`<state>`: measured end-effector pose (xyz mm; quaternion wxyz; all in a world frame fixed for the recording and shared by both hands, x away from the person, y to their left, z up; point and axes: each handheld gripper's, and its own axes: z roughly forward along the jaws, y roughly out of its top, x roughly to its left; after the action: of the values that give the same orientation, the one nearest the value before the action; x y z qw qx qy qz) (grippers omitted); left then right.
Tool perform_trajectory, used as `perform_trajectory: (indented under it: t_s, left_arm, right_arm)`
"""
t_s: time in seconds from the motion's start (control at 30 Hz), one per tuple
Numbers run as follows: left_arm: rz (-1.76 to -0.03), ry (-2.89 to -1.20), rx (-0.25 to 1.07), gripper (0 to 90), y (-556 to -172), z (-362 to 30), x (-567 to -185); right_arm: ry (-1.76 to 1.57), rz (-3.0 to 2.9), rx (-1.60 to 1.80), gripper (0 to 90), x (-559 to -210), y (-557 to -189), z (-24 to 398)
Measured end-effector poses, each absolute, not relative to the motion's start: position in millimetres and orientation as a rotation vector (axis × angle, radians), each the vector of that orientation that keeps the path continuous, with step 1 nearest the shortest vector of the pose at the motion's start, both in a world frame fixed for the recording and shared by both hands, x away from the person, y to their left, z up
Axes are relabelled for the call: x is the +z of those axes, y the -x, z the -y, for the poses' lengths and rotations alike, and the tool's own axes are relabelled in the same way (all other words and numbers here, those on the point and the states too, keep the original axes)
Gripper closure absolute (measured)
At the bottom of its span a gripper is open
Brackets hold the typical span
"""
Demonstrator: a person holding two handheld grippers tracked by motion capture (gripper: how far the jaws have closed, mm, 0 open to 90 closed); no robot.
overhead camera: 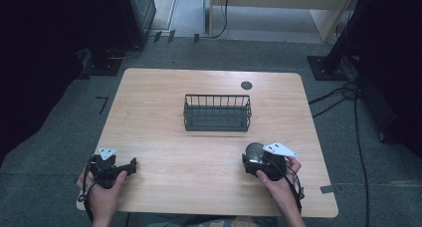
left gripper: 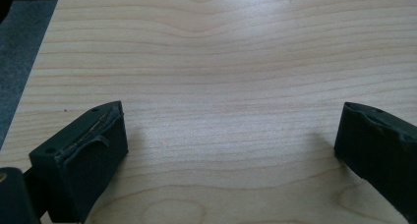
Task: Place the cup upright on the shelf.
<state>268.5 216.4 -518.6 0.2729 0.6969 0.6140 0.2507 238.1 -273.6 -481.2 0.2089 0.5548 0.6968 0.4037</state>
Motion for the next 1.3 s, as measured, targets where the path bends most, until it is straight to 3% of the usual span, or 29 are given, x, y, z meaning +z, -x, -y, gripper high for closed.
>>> perform_trajectory:
  t_s: [0.83,1.3]
  left_arm:
    - [-1.652,-1.876,0.675,0.0,-268.5,-216.5,-518.6]
    - [-1.652,-1.876,0.675,0.0,-268.5,-216.5,-518.6]
  right_arm:
    - [-1.534,-1.960,1.031,16.0,-494.0,-241.7,268.6]
    - [-1.434,-1.950,1.061,18.3,-476.8,-242.1,269.0]
